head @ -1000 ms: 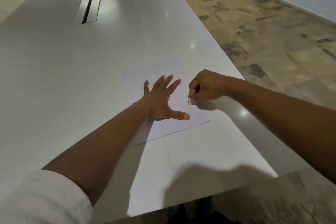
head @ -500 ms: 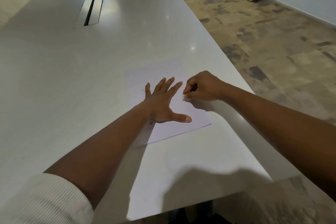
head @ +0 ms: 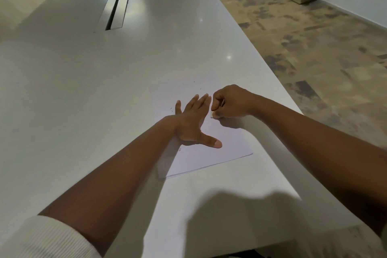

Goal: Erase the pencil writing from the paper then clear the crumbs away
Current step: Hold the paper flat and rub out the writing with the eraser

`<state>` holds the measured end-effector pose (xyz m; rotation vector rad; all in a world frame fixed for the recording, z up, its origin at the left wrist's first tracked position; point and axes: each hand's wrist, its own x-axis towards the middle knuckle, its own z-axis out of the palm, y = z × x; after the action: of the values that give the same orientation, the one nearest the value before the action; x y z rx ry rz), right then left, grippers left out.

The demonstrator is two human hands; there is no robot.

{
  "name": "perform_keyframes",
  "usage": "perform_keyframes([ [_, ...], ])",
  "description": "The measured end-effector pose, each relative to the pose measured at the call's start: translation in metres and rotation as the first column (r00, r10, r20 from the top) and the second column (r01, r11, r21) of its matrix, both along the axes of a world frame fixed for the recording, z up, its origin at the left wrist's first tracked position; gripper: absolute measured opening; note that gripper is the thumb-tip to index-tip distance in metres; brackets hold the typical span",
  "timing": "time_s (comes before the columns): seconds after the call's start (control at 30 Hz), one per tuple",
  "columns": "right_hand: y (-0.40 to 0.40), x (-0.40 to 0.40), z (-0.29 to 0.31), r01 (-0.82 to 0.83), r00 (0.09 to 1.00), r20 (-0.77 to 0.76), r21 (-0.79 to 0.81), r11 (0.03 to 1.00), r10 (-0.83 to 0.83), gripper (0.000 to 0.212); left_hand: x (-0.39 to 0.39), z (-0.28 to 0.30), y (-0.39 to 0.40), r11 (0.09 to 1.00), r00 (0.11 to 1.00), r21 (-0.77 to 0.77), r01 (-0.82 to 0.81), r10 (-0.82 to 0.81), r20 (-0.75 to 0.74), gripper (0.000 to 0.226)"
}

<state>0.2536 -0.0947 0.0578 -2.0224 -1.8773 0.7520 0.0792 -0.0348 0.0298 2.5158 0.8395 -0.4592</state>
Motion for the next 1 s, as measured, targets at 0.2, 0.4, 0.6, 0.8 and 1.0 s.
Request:
perform_keyframes([
  [0.2,0.008,-0.005,0.011,-0.046,0.991,0.121,-0.095,0.994,0.058,0.01,-0.01,0.001,0.016,0.987,0.972,0.145,-0.072,0.036,0.234,0.142],
  [0.4,0.012,-0.009,0.017,-0.072,0.98,0.176,-0.107,0.992,0.09,0.009,-0.024,-0.019,0.02,0.971,0.983,0.227,-0.074,0.033,0.181,0.147],
  [0.6,0.013,-0.011,0.016,-0.094,0.978,0.181,-0.082,0.992,0.107,0.01,-0.024,-0.022,0.018,0.982,0.992,0.179,-0.066,0.045,0.118,0.15],
  [0.8,0.011,-0.01,0.014,-0.073,0.989,0.121,-0.069,0.995,0.081,0.008,-0.026,-0.02,0.013,0.98,0.992,0.192,-0.06,0.036,0.124,0.142],
  [1.0,0.007,-0.009,0.008,-0.059,0.995,0.076,-0.022,0.998,0.06,0.009,-0.018,-0.023,0.003,0.977,0.985,0.206,-0.057,0.021,0.172,0.135],
])
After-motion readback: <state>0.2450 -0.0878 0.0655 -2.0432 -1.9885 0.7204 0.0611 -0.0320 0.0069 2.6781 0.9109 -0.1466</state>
